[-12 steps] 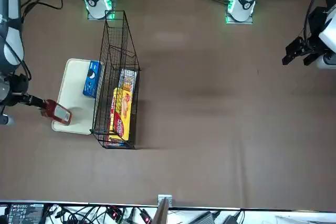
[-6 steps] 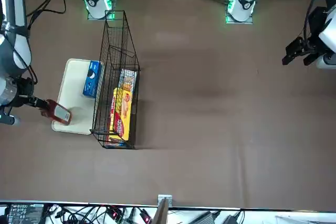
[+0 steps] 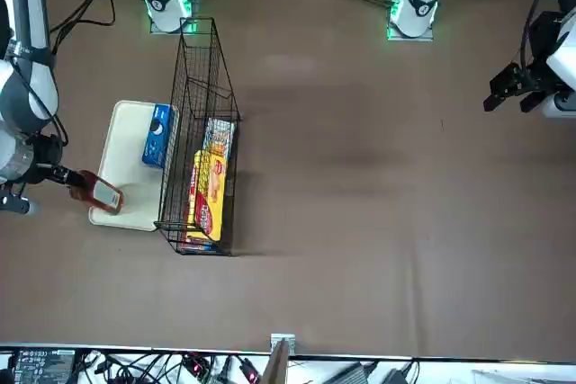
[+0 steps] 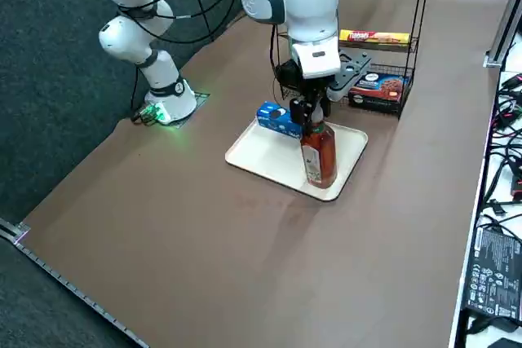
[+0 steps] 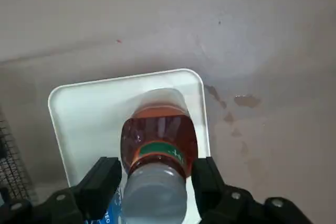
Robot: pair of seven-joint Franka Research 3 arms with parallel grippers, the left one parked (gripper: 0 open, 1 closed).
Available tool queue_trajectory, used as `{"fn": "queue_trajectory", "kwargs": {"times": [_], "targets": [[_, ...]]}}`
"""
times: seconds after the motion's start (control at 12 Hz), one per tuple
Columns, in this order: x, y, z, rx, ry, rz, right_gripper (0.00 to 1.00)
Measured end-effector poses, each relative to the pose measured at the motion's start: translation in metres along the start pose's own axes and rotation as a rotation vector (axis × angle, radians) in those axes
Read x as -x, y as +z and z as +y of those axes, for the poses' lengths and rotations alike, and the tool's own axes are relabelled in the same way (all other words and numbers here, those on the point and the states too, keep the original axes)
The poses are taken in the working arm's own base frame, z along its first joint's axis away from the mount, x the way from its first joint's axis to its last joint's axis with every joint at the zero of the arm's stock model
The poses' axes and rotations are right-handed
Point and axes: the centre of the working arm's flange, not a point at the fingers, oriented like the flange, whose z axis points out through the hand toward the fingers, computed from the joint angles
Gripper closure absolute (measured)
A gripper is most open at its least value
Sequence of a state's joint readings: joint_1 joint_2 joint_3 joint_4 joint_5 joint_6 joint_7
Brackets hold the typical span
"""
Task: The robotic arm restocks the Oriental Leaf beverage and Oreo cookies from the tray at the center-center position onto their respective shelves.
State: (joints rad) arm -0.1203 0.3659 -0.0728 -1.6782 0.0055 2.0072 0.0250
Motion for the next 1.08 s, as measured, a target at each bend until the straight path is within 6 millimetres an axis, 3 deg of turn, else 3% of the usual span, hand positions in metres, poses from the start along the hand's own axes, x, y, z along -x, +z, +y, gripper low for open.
{"fn": "queue_trajectory", "kwargs": {"times": [0.17,0.33,0.42,0.5,0.92,1.08], "targets": [[0.001,0.004,0.001,0.009,-0.003,-0.006,0.21],[0.002,0.005,0.002,0.011,-0.003,-0.007,0.26],[0.002,0.004,0.001,0.010,-0.004,-0.005,0.38],[0.002,0.003,0.001,0.010,-0.004,-0.006,0.42],[0.005,0.002,0.002,0.009,0.000,-0.027,0.42],[0.008,-0.007,0.002,-0.005,0.008,-0.047,0.42]]}}
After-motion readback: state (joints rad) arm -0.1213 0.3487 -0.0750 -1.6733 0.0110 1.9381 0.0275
